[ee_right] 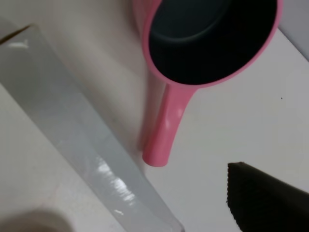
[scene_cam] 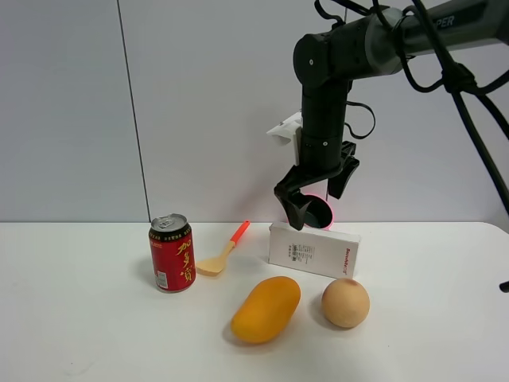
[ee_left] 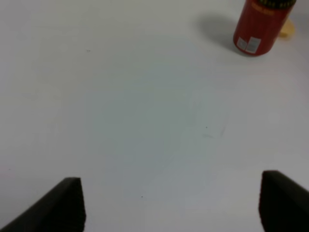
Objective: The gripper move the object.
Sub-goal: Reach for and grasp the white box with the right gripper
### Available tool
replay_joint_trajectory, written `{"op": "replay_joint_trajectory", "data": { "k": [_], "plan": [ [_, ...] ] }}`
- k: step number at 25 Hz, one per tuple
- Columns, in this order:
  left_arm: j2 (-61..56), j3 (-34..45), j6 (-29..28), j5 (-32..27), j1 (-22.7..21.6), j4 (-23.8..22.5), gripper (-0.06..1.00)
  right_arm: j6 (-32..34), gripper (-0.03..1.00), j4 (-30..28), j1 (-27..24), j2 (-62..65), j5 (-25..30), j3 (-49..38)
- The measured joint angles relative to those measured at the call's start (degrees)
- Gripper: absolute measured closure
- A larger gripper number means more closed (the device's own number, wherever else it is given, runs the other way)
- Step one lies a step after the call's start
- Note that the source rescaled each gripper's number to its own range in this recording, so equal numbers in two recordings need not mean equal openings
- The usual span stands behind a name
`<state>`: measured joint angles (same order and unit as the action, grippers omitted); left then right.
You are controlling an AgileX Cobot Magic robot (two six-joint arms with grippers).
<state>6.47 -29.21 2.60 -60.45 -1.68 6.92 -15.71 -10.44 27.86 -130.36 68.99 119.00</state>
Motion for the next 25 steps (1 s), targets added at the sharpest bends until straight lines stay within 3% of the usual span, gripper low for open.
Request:
{"op": "replay_joint_trajectory", "data": {
  "k": [9,25],
  "plan": [
    [0.0,0.0,0.0,0.0,0.0,0.0,-0.06,-2.59,0.01,8.78,-2.58,-0.07,-0.64,0.0],
    [0.0,0.0,0.0,0.0,0.0,-0.06,-0.06,-3.48,0.06,8.93,-2.58,-7.0,-2.05,0.02]
  ]
}}
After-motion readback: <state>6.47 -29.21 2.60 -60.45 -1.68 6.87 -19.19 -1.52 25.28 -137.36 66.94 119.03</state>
